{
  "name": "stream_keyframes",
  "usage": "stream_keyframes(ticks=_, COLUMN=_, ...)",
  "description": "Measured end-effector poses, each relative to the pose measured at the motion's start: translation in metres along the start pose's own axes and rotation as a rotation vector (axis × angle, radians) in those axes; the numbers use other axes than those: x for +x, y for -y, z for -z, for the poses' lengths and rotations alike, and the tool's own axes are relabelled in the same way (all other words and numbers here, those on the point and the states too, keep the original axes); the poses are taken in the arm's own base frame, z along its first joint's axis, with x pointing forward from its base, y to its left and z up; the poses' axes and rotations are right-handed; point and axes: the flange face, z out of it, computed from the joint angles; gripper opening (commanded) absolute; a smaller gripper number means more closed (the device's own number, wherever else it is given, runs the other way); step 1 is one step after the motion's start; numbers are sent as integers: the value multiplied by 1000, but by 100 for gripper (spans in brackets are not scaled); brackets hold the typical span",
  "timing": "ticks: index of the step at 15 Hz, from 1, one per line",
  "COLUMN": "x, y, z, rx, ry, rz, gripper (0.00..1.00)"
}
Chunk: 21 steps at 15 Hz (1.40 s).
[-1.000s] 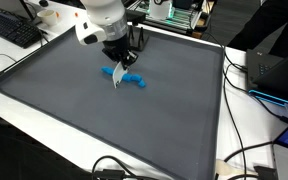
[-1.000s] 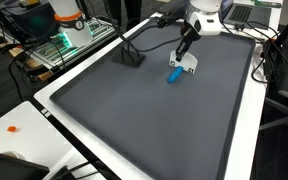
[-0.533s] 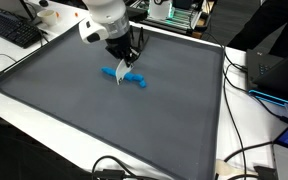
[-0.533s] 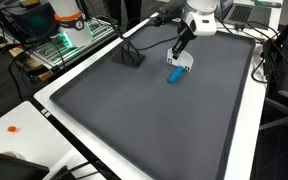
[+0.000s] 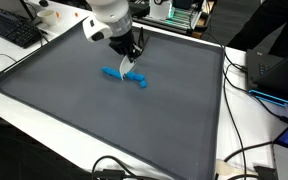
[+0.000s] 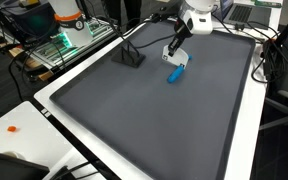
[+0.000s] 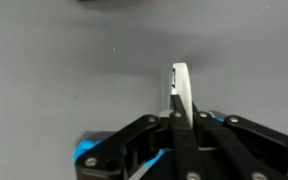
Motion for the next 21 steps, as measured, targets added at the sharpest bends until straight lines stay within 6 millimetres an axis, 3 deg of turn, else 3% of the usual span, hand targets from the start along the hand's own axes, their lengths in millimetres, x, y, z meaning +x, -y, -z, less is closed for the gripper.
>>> stream_keyframes(ticks=12, x=-14, y=-2, z=44, rx=-23, ry=-12, rz=33, gripper=1)
stream_keyframes(ticks=21, x=-4, y=-17, z=52, rx=-72, ry=-45, rz=27, gripper=1)
